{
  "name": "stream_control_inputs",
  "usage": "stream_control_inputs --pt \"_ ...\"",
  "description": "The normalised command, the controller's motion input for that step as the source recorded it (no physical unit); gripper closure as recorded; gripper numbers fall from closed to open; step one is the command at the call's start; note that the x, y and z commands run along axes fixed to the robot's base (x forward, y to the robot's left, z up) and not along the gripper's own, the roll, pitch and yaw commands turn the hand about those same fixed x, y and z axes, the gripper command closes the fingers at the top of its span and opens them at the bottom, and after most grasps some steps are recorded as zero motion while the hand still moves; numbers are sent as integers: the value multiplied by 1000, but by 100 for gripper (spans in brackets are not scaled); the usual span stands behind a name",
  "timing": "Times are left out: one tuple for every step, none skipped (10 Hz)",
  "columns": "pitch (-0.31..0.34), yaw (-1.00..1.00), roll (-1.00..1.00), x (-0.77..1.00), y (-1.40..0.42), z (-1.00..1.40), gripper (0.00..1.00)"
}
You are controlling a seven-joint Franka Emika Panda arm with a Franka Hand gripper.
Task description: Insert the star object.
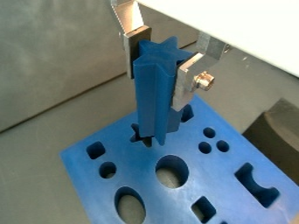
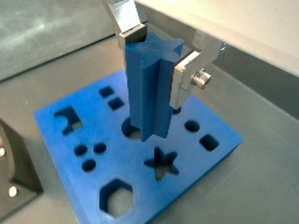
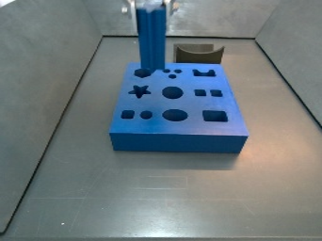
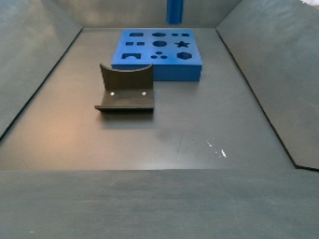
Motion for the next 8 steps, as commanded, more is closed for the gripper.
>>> stream_control_inputs --pt "-131 263 57 -106 129 -926 100" --pt "-107 189 53 -143 0 -849 100" --pt "-90 0 0 -297 -23 -649 100" --pt "-66 0 49 -283 -26 -609 100" --pt "-30 89 91 -94 0 -623 100" --pt "-4 86 67 -17 0 -551 100" --pt "0 111 39 0 0 -454 100" --pt "0 174 0 0 0 -349 100"
